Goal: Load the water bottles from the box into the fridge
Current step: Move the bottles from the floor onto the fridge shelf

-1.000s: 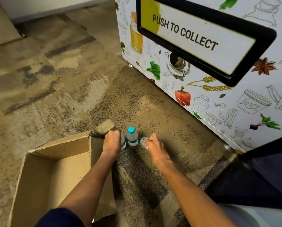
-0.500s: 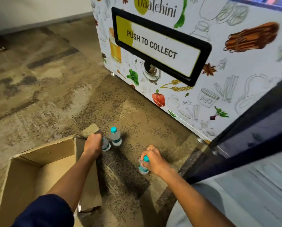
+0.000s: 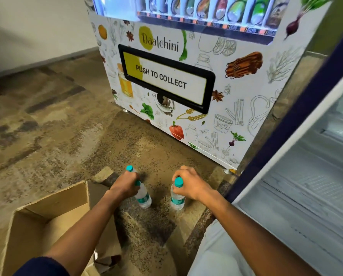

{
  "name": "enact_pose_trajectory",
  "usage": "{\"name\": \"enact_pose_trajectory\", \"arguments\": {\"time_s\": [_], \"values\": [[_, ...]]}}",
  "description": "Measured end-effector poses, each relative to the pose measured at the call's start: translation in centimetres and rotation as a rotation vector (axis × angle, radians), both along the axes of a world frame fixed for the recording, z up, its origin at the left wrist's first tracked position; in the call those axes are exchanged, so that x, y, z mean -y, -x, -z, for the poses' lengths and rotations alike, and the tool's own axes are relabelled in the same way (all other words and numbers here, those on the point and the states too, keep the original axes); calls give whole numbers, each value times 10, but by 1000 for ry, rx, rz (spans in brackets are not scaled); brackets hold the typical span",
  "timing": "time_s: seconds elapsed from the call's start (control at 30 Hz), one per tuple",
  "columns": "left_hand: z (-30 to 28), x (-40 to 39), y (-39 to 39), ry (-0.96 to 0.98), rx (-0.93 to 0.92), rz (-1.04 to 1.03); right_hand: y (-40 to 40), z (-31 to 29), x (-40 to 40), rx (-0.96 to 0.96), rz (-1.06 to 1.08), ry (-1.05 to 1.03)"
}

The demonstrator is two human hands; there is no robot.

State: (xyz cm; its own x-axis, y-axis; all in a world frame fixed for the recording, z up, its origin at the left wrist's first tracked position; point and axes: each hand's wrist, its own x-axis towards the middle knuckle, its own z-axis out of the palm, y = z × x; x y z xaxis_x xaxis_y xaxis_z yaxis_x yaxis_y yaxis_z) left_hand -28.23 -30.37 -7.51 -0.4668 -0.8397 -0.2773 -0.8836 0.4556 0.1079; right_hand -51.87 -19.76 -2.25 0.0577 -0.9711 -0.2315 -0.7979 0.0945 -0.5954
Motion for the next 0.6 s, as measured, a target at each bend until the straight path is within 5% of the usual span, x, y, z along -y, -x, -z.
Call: {"name": "enact_pose_trajectory", "arguments": {"time_s": [0.2, 0.6], "values": [[-54, -13, 36, 39, -143, 285, 23, -43, -22, -111, -102, 100], [-177, -69, 101, 47, -82, 624, 74, -138, -88, -281, -192, 175]]}}
